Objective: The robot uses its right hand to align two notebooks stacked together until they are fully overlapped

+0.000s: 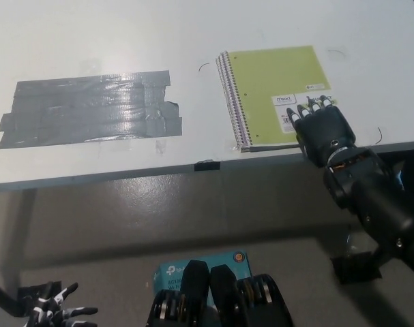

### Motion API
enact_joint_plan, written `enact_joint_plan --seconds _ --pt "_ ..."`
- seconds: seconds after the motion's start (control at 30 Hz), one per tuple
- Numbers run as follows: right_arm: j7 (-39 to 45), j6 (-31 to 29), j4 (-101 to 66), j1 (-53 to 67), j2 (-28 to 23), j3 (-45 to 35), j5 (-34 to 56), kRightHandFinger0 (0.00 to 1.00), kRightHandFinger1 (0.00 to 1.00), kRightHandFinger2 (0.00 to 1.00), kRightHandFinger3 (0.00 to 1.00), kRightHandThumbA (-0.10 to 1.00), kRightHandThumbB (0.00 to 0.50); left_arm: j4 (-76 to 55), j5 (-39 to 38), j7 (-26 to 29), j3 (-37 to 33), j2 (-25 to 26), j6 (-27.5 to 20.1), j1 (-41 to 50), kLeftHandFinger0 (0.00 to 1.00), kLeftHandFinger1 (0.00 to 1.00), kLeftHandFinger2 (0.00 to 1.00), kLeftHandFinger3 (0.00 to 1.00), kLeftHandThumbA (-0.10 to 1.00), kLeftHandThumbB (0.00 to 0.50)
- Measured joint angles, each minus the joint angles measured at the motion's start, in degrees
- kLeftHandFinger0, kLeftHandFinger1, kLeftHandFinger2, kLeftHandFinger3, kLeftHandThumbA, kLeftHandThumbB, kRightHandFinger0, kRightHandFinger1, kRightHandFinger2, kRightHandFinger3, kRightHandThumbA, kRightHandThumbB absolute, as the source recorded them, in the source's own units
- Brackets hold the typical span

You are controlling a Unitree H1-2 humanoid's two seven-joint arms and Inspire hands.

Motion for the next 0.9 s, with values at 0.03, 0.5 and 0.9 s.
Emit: enact_joint_plan --seconds 0.03,0.5,0.9 --pt "0.0 0.1 -0.1 0.1 0.0 0.0 0.0 1.00 1.00 1.00 1.00 1.00 0.500 0.0 0.0 0.0 0.0 0.0 0.0 0.0 0.33 0.57 0.66 1.00 1.00 0.500" --pt "1.3 1.4 -2.8 1.6 -0.1 -0.9 -0.1 1.00 1.00 1.00 1.00 1.00 0.500 0.0 0.0 0.0 -0.2 0.0 0.2 0.0 0.33 0.57 0.65 1.00 1.00 0.500" --pt "2.0 1.6 -3.5 1.7 0.0 -1.3 0.0 1.00 1.00 1.00 1.00 1.00 0.500 0.0 0.1 0.0 -0.7 0.0 0.3 0.0 0.31 0.56 0.66 1.00 1.00 0.500"
